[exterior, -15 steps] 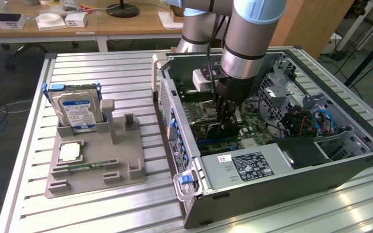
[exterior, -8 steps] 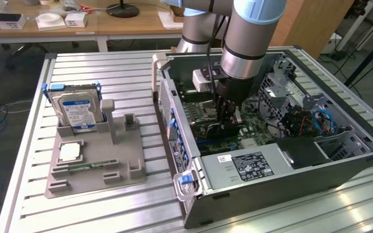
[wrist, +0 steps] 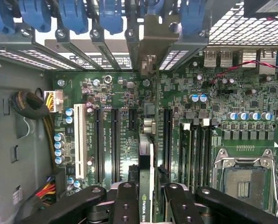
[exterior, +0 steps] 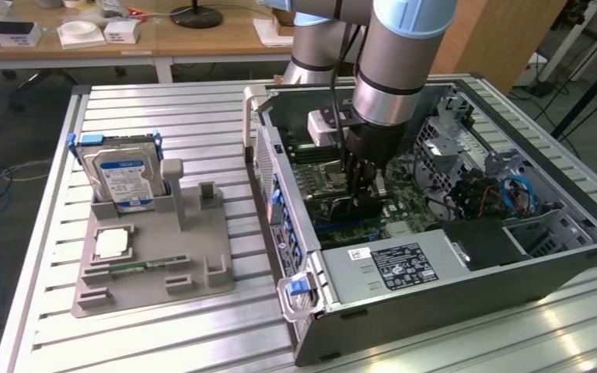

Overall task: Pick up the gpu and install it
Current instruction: 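Insert the gpu into the slot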

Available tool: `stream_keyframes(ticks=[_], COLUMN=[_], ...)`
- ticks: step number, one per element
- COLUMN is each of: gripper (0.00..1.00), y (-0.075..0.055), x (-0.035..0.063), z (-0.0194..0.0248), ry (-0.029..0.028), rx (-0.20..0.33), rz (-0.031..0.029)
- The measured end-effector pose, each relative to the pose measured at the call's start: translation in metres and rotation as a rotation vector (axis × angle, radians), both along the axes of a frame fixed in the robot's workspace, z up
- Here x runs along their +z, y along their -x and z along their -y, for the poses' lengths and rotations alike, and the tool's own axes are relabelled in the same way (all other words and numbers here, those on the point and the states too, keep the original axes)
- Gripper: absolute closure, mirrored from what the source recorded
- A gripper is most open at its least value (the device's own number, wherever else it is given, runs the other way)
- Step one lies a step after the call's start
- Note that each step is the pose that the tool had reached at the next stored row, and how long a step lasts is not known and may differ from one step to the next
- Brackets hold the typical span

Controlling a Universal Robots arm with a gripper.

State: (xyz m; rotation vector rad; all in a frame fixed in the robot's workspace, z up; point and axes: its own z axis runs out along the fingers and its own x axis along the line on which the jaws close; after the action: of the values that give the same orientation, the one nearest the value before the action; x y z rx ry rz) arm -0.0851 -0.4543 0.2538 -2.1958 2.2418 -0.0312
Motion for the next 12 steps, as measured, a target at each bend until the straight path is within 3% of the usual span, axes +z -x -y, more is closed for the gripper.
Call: stream_keyframes(ticks=[12], gripper=[0.74], y=[-0.0001], x=[-0.0023], z=[-0.0018], ry=[-0.0015], rx=[0.003], rz=[0.0000])
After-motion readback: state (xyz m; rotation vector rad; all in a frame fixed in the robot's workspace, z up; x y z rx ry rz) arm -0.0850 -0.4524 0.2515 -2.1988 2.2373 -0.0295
